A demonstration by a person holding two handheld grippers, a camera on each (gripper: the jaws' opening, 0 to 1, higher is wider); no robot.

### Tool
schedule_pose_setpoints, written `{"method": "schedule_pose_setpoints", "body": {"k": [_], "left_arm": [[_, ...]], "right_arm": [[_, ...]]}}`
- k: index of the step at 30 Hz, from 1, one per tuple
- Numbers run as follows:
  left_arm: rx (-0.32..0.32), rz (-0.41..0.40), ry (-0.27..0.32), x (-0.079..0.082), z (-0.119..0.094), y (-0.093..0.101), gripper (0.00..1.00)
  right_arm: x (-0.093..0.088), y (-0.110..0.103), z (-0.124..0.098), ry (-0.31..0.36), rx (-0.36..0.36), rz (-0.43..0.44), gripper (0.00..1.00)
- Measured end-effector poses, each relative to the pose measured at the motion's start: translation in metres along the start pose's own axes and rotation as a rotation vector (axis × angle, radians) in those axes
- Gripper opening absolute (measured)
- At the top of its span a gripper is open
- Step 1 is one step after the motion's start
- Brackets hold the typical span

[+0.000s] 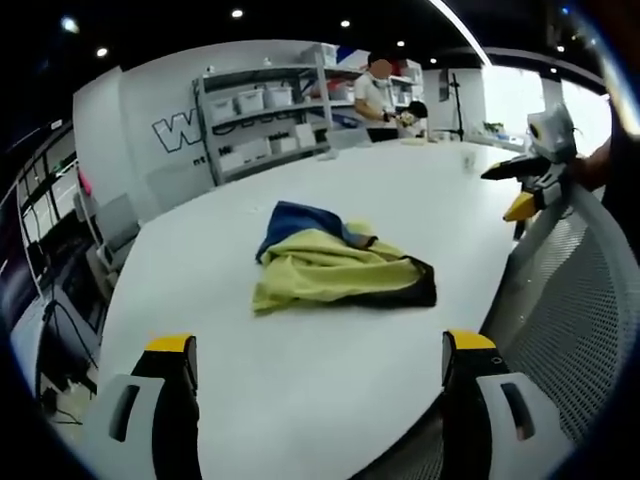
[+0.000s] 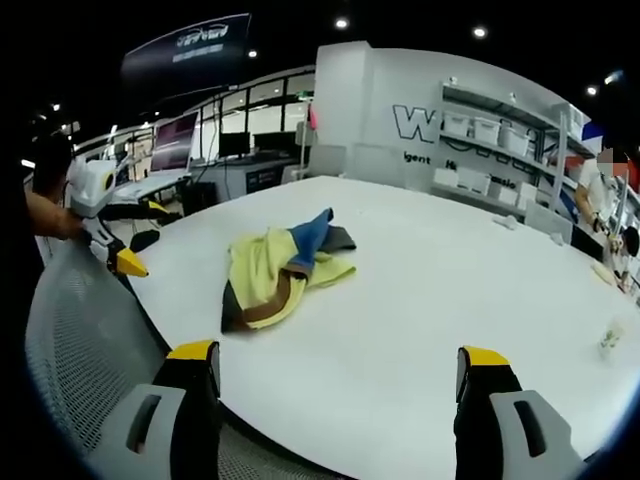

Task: Fold the garment on the visible template until the final outline fits inside the template.

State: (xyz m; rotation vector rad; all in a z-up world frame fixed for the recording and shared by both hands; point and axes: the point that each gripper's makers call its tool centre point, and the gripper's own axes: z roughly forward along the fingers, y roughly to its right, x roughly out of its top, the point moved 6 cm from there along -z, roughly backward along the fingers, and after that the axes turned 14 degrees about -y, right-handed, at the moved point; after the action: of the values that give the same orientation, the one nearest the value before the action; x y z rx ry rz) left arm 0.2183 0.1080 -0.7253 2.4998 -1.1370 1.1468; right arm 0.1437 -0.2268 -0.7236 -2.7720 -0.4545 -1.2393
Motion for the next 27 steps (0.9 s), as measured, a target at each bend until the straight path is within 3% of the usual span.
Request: {"method": "schedule_pose_setpoints", "body": {"k": [6,16,27], "left_arm": [[-0.007,0.019,0.013,0.012,0.001,0.000,0.99],[-0.017,0.057,-0.004,0.018,-0.003,0.006,0.96],[-0.035,0.062,0.014,0.042,0.001,0.016,0.94]], "right_arm": [[0.007,0.003,-0.001,0.002,0.001,-0.018,0.98],[0.015,-0.001,-0.001,0.006,0.009,-0.050,0.94],[0.018,0.003,-0.003,0.002,0.001,-0.048,0.89]]}}
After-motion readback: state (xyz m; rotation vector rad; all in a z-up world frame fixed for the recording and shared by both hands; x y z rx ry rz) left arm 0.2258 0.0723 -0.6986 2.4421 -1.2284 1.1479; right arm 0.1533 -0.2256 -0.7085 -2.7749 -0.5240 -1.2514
